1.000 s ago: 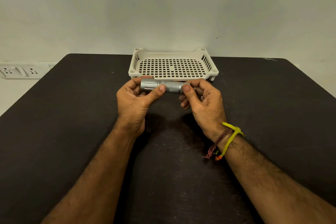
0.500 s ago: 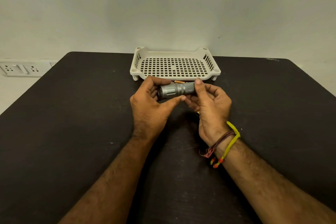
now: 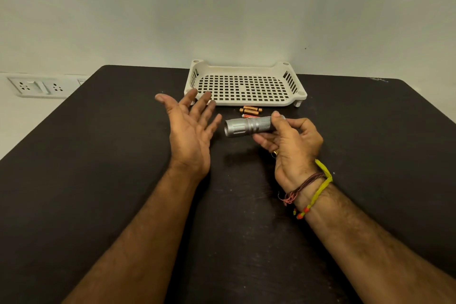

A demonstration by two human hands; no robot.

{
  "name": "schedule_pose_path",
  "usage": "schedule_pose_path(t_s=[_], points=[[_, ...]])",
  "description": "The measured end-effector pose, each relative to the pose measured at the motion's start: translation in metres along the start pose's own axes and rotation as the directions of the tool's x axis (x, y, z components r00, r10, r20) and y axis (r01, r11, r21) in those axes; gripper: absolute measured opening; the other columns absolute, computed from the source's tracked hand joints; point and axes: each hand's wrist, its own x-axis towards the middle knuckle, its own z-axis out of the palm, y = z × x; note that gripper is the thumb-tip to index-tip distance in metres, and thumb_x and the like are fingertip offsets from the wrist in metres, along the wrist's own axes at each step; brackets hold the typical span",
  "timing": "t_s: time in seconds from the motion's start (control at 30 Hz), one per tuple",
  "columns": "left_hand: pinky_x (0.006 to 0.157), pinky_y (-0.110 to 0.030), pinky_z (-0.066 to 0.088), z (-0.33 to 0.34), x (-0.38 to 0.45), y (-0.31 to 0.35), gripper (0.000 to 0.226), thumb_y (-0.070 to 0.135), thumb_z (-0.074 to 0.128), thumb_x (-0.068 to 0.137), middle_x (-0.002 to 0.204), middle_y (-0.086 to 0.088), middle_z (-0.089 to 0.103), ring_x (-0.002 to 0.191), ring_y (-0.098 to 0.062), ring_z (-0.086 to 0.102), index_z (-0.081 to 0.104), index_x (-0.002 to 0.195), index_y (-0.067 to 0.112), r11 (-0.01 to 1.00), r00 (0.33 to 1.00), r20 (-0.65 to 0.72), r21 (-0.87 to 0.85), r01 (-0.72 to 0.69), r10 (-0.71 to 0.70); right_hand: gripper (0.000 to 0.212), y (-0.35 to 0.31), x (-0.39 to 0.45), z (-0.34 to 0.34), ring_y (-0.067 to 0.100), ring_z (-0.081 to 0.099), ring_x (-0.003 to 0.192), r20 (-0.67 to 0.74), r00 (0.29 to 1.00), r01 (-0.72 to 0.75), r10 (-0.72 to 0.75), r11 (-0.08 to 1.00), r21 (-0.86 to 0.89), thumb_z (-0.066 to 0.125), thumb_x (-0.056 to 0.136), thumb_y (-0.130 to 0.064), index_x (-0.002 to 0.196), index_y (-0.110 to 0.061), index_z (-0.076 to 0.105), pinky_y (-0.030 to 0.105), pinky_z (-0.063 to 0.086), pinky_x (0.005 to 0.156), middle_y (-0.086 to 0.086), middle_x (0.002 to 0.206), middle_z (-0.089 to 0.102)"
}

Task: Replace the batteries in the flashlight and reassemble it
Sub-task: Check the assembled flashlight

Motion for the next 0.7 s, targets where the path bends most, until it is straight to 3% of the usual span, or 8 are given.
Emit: schedule_pose_path(t_s=[0.13,0.3,0.53,0.7], points=[[0.117,-0.049,0.033,0.0011,0.0007,0.0024,0.090,0.076,0.006,0.091,0.145,-0.008,0.053,0.139,-0.024,0.045,0.041,0.146,0.015,0.999,0.999,0.024,-0.047,0.027,-0.026,0.019,-0.0012,0.0000,0.0005,0.020,0.071,0.054,0.007,1.000,-0.019,0.019,1.000,0.002,0.074,0.089,-0.010,0.092,-0.007,0.056,0.031,0.060,0.050,0.013,0.076,0.070],[0.120,-0.049,0.025,0.0043,0.0009,0.0042,0.090,0.075,0.002,0.091,0.153,-0.008,0.043,0.146,-0.020,0.034,0.039,0.148,0.015,0.999,1.000,0.022,-0.047,0.018,-0.017,0.028,-0.0005,0.0014,0.0010,0.021,0.072,0.060,-0.010,1.000,-0.010,0.011,1.000,0.018,0.074,0.089,-0.012,0.108,-0.003,0.056,0.029,0.059,0.052,0.014,0.079,0.071],[0.121,-0.047,0.023,0.0043,0.0006,0.0043,0.092,0.077,0.001,0.089,0.156,-0.005,0.040,0.148,-0.019,0.030,0.037,0.150,0.018,0.998,0.999,0.035,-0.061,0.026,-0.024,0.019,-0.0001,-0.0001,0.0017,0.023,0.070,0.060,-0.021,1.000,0.022,-0.022,1.000,-0.015,0.073,0.089,-0.008,0.088,-0.010,0.054,0.029,0.059,0.049,0.013,0.076,0.069],[0.119,-0.046,0.029,0.0031,-0.0003,0.0021,0.092,0.078,0.001,0.088,0.155,-0.003,0.043,0.146,-0.020,0.033,0.038,0.150,0.020,1.000,0.999,0.046,0.002,0.013,-0.013,0.018,-0.0004,0.0002,0.0011,0.026,0.071,0.062,-0.010,1.000,-0.006,0.006,0.999,-0.034,0.073,0.089,-0.007,0.088,-0.008,0.054,0.031,0.061,0.049,0.015,0.079,0.069]])
